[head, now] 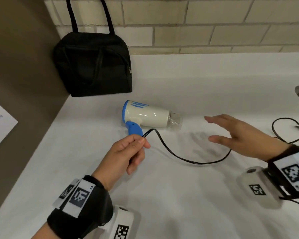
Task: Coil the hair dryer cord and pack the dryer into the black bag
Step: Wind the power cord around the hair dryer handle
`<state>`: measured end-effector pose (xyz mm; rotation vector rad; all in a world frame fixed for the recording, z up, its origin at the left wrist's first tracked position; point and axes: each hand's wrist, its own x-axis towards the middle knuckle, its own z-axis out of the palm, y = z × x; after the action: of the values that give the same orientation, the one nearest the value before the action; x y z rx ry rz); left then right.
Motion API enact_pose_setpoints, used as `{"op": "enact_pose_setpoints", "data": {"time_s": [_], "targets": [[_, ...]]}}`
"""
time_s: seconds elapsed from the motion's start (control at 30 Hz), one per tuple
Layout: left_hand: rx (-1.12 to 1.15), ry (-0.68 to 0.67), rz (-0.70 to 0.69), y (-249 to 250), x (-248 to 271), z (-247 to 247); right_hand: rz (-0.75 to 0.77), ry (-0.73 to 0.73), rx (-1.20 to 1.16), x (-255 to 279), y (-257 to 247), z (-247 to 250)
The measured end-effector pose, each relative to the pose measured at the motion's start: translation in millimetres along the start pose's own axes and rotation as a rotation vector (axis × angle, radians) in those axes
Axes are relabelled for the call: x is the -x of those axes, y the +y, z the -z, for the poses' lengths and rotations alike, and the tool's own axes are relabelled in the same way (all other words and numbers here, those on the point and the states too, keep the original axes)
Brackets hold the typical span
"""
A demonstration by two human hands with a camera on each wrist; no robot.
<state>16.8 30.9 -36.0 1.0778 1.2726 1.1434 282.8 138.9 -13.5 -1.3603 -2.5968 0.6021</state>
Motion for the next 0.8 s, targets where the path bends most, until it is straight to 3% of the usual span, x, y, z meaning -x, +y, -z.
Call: {"op": "enact_pose_setpoints", "data": {"time_s": [0.1,0.2,0.27,0.33,0.43,0.57,0.7,0.8], "targets": [[0.056,-0.075,-0.022,3,0,-4,0.136,-0.108,-0.184,-9,-49,-26],[0.182,-0.090,-0.051,5,-1,-5,0.048,-0.325,-0.317,-15,-67,-55],[0.292,-0.061,-0.083,8,0,-1,0.025,-0.360,-0.400,-14,-67,-62],[0.402,-0.030,-0.112,7,1,5,0.002,-0.262,-0.450,-11,-63,-60],[0.502,-0.075,-0.133,3,0,11,-0.020,0.025,-0.521,-10,-61,-56],[0.263,-0.189,-0.133,1,-3,-3,-0.056,0.332,-0.761,-15,-62,-59],[0.029,-0.200,-0.126,3,-2,-21,-0.084,0.319,-0.802,-21,-67,-63],[-0.115,-0.217,-0.189,2,-2,-32,-0.050,0.191,-0.591,-24,-72,-69]]}}
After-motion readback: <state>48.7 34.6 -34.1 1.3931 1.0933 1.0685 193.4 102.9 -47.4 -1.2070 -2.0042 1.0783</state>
